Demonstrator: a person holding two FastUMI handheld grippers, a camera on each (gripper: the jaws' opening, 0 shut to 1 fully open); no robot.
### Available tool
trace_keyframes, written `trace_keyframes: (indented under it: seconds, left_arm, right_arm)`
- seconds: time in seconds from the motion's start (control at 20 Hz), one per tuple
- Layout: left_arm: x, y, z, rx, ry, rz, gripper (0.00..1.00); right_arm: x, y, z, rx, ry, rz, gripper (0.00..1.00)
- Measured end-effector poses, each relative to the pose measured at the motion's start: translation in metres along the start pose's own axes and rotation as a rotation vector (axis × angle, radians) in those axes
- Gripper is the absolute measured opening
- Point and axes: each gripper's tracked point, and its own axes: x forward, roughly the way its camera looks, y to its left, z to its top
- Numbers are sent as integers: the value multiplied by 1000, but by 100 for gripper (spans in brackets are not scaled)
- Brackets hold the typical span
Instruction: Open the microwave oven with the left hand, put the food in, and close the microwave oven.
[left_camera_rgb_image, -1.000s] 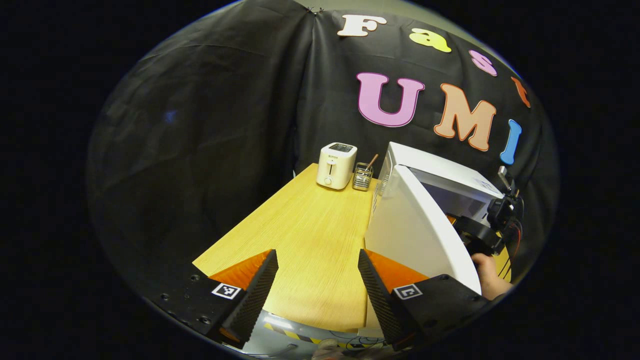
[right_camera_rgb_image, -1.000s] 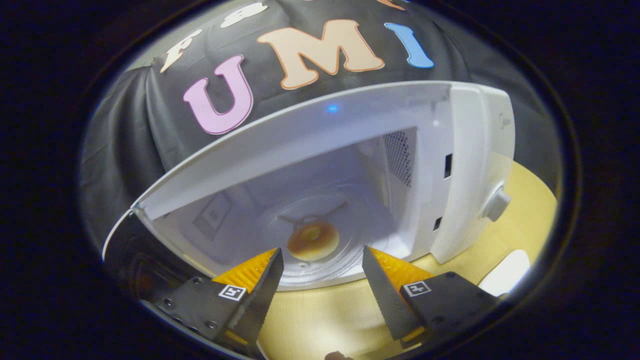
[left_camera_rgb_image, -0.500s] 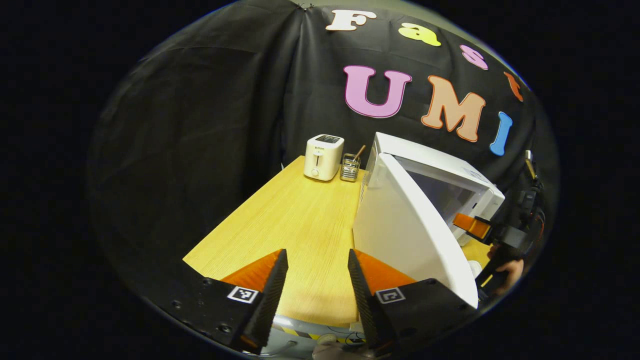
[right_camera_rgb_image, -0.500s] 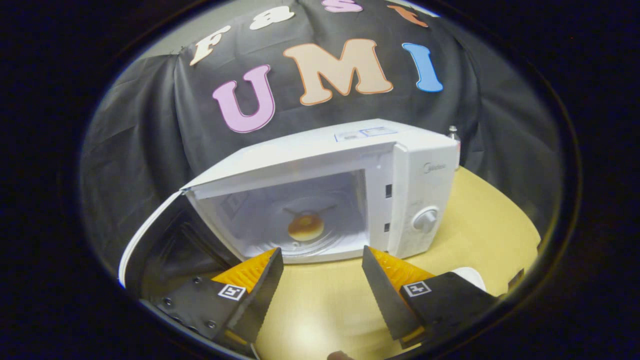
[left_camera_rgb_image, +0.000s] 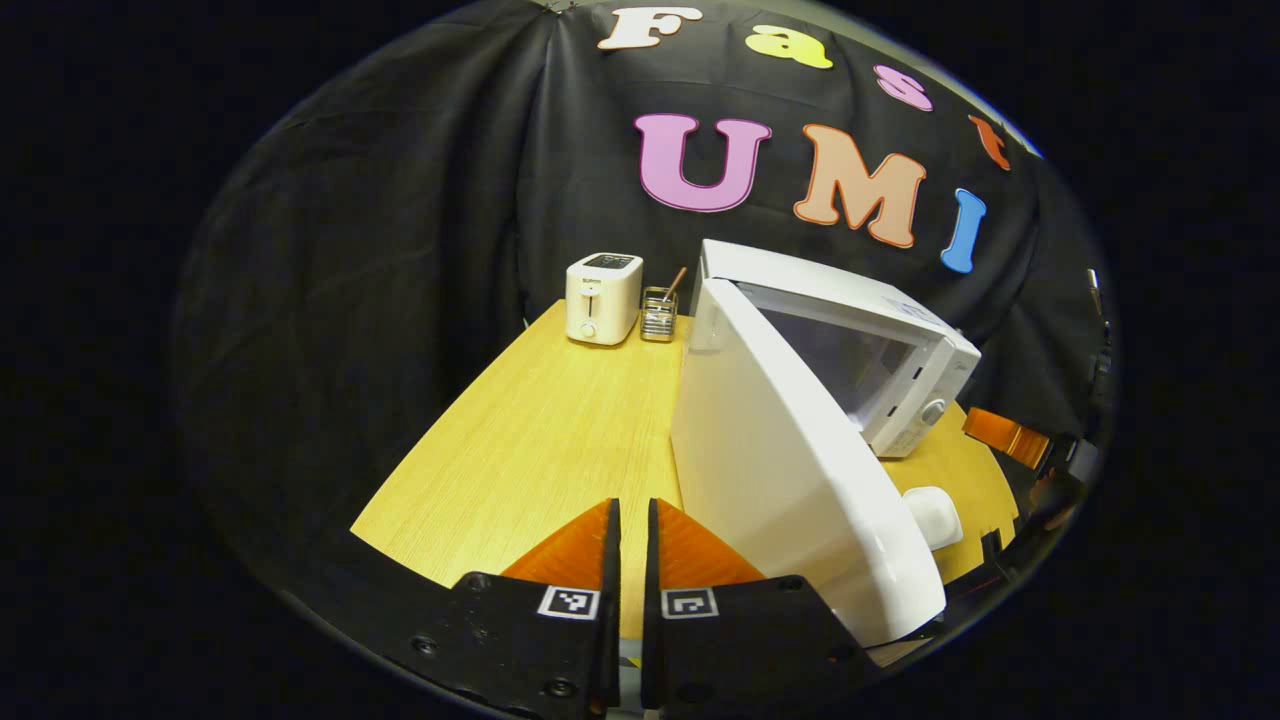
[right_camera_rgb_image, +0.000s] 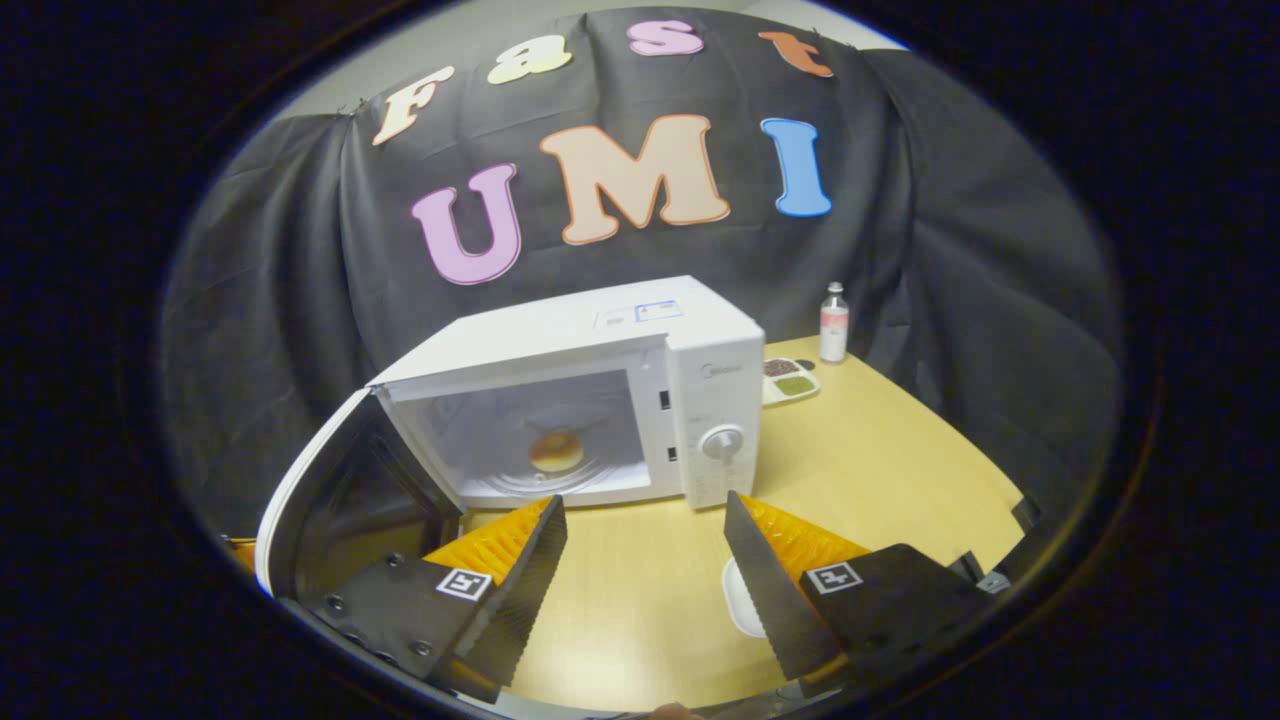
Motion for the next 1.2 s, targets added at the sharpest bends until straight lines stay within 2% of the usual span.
trace_keyframes:
  seconds: [0.1,0.4,0.5,0.55,0.9,0.95,1.0,1.05,1.15,1.2]
  left_arm:
    - [-1,-9,-1,22,3,-18,1]
    - [-2,-40,6,67,-20,-63,1]
    - [-3,-44,9,86,-29,-54,1]
    - [-3,-47,9,89,-29,-53,1]
    - [-1,-86,12,83,-34,-70,1]
    - [0,-92,13,81,-35,-73,1]
    - [4,-99,13,77,-37,-78,0]
    - [6,-107,16,69,-39,-83,1]
    - [12,-123,18,59,-42,-89,1]
    - [13,-130,20,57,-46,-90,0]
  right_arm:
    - [-14,-16,7,-17,-25,-30,91]
    - [-44,-51,2,-64,-35,-75,92]
    - [-51,-61,-2,-77,-29,-82,92]
    - [-52,-66,-6,-80,-22,-85,98]
    - [-61,-101,-6,-73,-11,-103,98]
    - [-61,-108,-4,-65,-14,-105,92]
    - [-62,-114,-1,-61,-17,-110,92]
    - [-62,-123,1,-61,-23,-118,98]
    - [-62,-138,10,-59,-37,-130,98]
    - [-61,-144,14,-53,-39,-132,92]
